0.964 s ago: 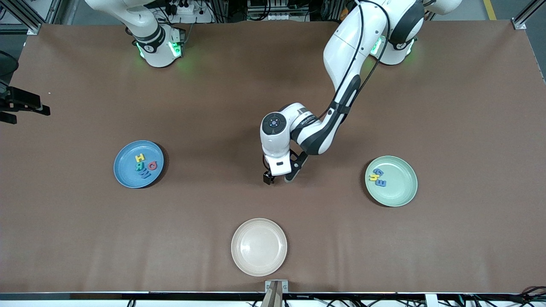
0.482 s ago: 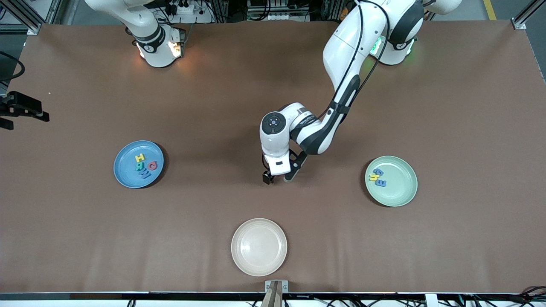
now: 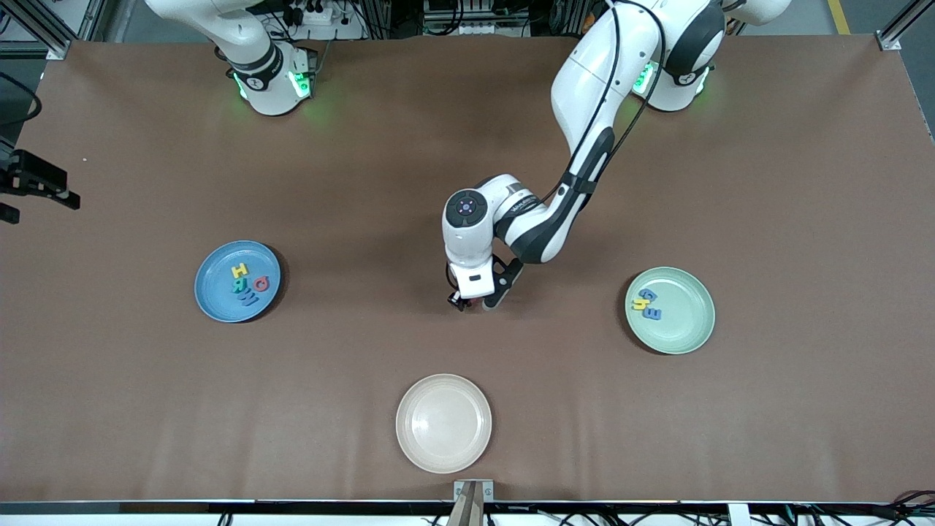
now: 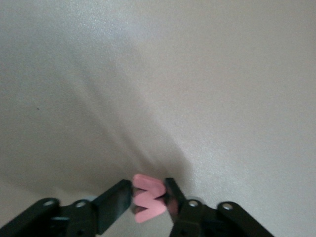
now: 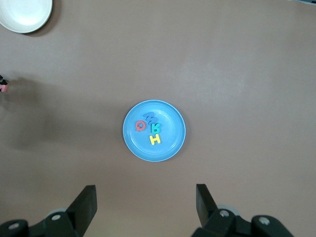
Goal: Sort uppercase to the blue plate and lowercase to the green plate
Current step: 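Grasp the pink m with the left gripper while the right gripper withdraws, then carry the pink m to the green plate and release it with the left gripper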
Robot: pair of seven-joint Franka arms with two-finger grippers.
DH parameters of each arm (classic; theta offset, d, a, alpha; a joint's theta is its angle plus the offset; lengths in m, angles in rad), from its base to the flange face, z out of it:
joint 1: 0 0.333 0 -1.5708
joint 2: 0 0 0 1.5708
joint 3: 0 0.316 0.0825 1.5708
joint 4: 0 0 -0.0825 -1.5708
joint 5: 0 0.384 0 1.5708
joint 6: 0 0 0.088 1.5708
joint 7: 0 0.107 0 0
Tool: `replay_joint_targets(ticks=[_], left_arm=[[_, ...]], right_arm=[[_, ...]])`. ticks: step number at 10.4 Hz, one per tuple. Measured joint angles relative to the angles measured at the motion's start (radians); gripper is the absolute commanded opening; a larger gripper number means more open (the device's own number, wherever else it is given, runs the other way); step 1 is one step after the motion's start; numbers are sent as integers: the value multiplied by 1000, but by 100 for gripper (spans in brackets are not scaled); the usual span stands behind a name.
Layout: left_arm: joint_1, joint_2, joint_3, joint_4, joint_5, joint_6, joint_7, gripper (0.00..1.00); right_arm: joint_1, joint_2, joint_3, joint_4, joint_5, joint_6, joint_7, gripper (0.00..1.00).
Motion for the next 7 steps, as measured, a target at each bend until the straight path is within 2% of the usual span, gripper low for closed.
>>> replay_joint_targets(ticks=[3, 7], left_arm=[[0, -1, 0, 0, 0, -2, 0, 0], [1, -9, 2, 3, 0, -34, 0, 0]], right_arm=[[-19, -51, 47, -69, -25, 37, 0, 90], [-147, -56, 181, -81, -30, 43, 0, 90]])
